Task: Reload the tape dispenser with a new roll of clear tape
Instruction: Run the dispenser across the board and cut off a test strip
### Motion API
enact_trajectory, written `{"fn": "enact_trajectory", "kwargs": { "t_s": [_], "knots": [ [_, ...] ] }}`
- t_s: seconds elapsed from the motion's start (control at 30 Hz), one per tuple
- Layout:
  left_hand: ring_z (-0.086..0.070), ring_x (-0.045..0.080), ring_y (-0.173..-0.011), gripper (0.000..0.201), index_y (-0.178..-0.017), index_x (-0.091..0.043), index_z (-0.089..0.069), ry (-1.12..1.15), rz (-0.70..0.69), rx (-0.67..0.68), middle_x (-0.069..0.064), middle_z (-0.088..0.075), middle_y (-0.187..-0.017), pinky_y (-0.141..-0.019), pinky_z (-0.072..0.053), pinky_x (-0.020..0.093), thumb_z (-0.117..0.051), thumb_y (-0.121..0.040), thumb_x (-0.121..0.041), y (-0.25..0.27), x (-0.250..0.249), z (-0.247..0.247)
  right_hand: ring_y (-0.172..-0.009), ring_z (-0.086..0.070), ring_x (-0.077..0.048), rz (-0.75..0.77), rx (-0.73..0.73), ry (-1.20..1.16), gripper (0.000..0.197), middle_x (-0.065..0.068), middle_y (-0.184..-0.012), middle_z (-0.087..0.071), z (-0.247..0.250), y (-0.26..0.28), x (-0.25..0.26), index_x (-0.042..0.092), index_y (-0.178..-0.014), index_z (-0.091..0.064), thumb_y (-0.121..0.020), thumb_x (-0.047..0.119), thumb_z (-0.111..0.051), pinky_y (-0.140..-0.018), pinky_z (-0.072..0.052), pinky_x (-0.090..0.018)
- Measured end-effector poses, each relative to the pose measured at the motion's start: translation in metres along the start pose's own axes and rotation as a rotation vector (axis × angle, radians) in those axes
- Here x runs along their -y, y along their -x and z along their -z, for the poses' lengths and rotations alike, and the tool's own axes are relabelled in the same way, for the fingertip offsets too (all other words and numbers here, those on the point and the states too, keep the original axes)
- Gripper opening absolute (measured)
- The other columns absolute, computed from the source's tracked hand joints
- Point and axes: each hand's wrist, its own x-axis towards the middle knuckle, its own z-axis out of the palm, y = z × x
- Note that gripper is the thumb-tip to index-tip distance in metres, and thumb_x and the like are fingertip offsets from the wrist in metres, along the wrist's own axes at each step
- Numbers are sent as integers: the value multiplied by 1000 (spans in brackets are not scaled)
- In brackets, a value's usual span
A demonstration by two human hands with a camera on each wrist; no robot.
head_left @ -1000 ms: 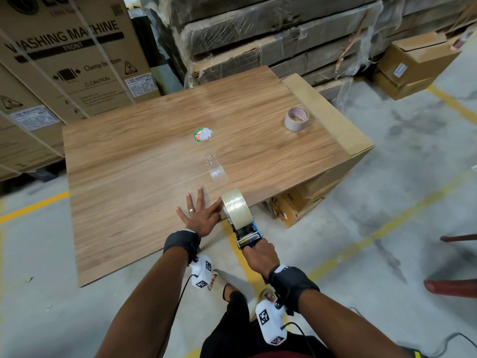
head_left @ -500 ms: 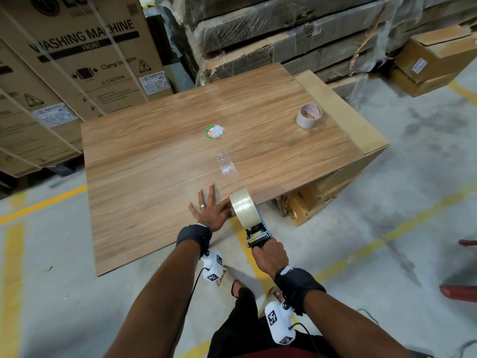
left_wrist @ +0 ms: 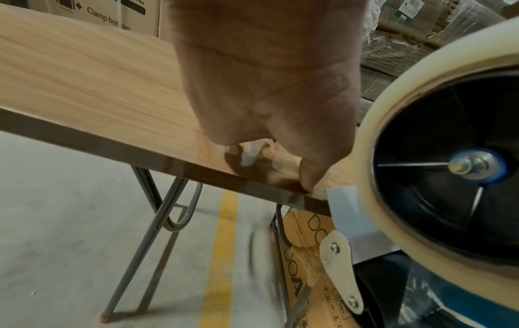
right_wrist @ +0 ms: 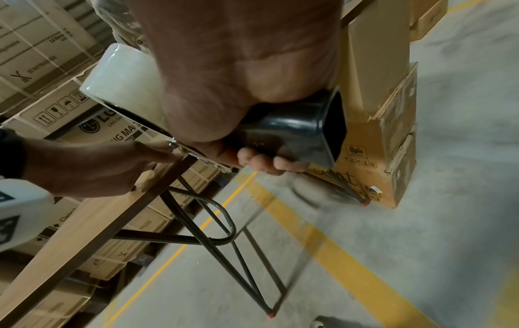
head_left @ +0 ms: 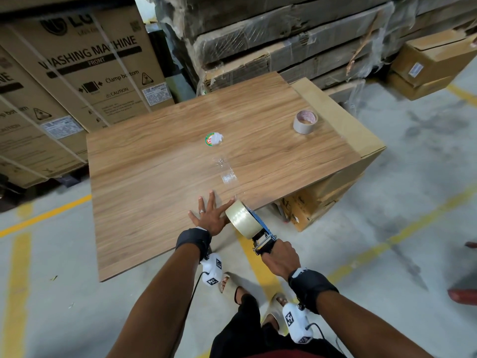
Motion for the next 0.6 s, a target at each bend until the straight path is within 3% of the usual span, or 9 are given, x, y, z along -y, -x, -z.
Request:
{"fn": "enact_trajectory", "kwargs": {
  "t_s": [0.1, 0.2, 0.27, 0.33, 0.43, 0.53, 0.6],
  "knots": [
    [26, 33, -150, 52, -143, -68, -14, 4, 9, -4, -9, 25, -164, -111, 7, 75, -37, -96, -66, -1, 1, -1, -83, -54, -34, 32, 1, 4, 21, -13, -95, -61, 5, 0, -3, 16, -83, -48, -75, 33, -59, -71, -43, -32],
    [23, 32, -151, 50, -142, -68, -17, 7, 16, -6, -9, 23, -165, -111, 4, 75, -39, -98, -61, -2, 0, -2, -95, -57, -37, 41, 31, 14, 19, -13, -99, -64, 8, 2, -14, 18, -87, -51, -78, 33, -57, -75, -43, -33],
    [22, 32, -151, 48, -143, -68, -18, 5, 18, -5, -9, 23, -165, -112, 3, 75, -37, -101, -56, -1, 0, -1, -99, -60, -39, 26, 56, -17, 23, -14, -102, -66, 8, 3, -29, 21, -85, -52, -71, 39, -53, -73, -44, -34],
    [22, 33, -151, 48, -144, -67, -18, -8, 9, -11, -9, 23, -165, -112, 3, 75, -36, -102, -52, -1, 1, 0, -89, -63, -38, 24, 76, -59, 30, -13, -91, -68, 11, 3, -45, 21, -76, -54, -62, 47, -51, -67, -44, -33],
    [20, 33, -152, 48, -144, -67, -18, -7, 5, -20, -9, 22, -165, -112, 2, 75, -36, -102, -53, 0, 1, -1, -65, -70, -31, 26, 23, -171, 36, -7, -66, -72, 22, 6, -60, 13, -62, -61, -54, 48, -54, -62, -59, -41],
    [19, 33, -152, 49, -144, -67, -17, -19, 6, -23, -9, 21, -165, -112, 1, 75, -36, -101, -54, 0, 0, -1, -54, -71, -25, 56, -39, -246, 38, -7, -57, -72, 40, 12, -61, 2, -63, -66, -60, 39, -62, -58, -62, -41],
    [18, 33, -152, 51, -145, -66, -16, -30, 12, -37, -9, 20, -166, -112, -1, 75, -37, -101, -53, 1, -1, -2, -54, -72, -28, 57, -109, -336, 31, -14, -59, -72, 51, 16, -54, -4, -65, -67, -65, 28, -68, -52, -62, -41]
  ]
}}
